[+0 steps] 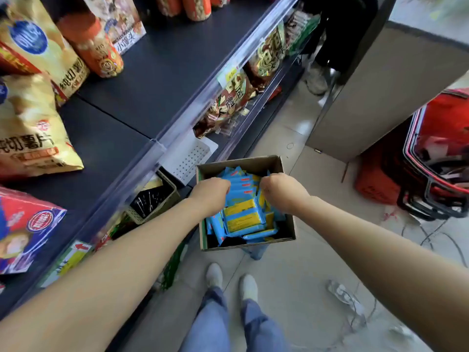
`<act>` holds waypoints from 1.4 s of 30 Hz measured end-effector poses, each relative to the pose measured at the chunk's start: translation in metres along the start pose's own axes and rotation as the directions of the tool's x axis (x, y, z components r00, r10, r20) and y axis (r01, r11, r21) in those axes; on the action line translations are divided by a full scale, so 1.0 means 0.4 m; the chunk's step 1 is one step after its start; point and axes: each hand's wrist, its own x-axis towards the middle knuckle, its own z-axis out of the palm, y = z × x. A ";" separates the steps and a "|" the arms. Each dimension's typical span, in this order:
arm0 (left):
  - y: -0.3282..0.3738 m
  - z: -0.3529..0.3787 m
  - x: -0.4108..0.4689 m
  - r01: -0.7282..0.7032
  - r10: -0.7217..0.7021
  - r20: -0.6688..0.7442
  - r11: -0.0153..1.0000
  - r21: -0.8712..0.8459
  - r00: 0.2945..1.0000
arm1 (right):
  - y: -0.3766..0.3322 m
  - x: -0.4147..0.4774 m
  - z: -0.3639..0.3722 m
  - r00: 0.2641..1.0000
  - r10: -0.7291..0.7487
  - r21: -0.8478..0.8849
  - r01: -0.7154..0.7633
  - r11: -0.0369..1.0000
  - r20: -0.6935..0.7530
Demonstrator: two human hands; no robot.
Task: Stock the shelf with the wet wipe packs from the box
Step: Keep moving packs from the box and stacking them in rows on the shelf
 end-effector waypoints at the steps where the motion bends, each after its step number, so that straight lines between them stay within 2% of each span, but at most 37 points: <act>1: -0.017 0.026 0.017 0.007 -0.007 0.024 1.000 -0.001 1.000 | 0.002 0.020 0.030 0.999 0.007 0.002 -0.008 1.000 0.037; 8: -0.108 0.162 0.114 -0.040 0.020 0.117 0.984 0.171 0.993 | -0.001 0.115 0.224 0.962 0.089 0.064 -0.109 0.992 0.257; 11: -0.120 0.213 0.146 0.041 -0.062 0.105 0.979 0.199 0.992 | 0.002 0.141 0.289 0.938 0.168 0.154 -0.222 0.963 0.305; 13: -0.117 0.250 0.160 0.138 -0.157 0.105 0.976 0.167 0.982 | 0.001 0.150 0.323 0.915 0.263 0.235 -0.340 0.910 0.305; 16: -0.104 0.294 0.179 0.270 -0.275 0.095 0.961 0.063 0.957 | 0.002 0.163 0.366 0.850 0.427 0.373 -0.521 0.768 0.308; 18: -0.099 0.313 0.194 0.314 -0.312 0.062 0.949 -0.023 0.948 | 0.006 0.173 0.383 0.808 0.498 0.427 -0.589 0.686 0.314; 20: -0.096 0.320 0.202 0.343 -0.343 0.009 0.937 -0.067 0.939 | 0.008 0.180 0.387 0.794 0.530 0.457 -0.607 0.650 0.300; 23: -0.085 0.322 0.204 0.384 -0.385 0.002 0.919 -0.094 0.923 | 0.011 0.186 0.377 0.786 0.547 0.511 -0.609 0.607 0.288; 25: -0.080 0.332 0.212 0.450 -0.449 0.053 0.874 -0.182 0.892 | 0.015 0.188 0.362 0.782 0.544 0.572 -0.607 0.552 0.304; 27: -0.083 0.335 0.223 0.549 -0.530 0.157 0.761 -0.345 0.834 | 0.015 0.184 0.339 0.785 0.532 0.651 -0.588 0.481 0.317; 29: -0.088 0.328 0.222 0.636 -0.600 0.253 0.597 -0.489 0.759 | 0.015 0.182 0.315 0.801 0.526 0.719 -0.542 0.434 0.287; 31: -0.085 0.317 0.208 0.647 -0.623 0.279 0.499 -0.577 0.730 | 0.009 0.174 0.284 0.825 0.507 0.775 -0.484 0.406 0.249; 35: -0.063 0.280 0.176 0.562 -0.583 0.240 0.468 -0.682 0.776 | -0.002 0.148 0.219 0.859 0.471 0.843 -0.395 0.364 0.200; 38: -0.055 0.219 0.148 0.464 -0.541 0.175 0.461 -0.756 0.823 | -0.009 0.124 0.162 0.882 0.464 0.851 -0.301 0.430 0.078; 42: -0.051 0.059 0.081 0.304 -0.523 -0.007 0.505 -0.808 0.852 | -0.031 0.091 0.035 0.883 0.465 0.856 -0.189 0.482 -0.067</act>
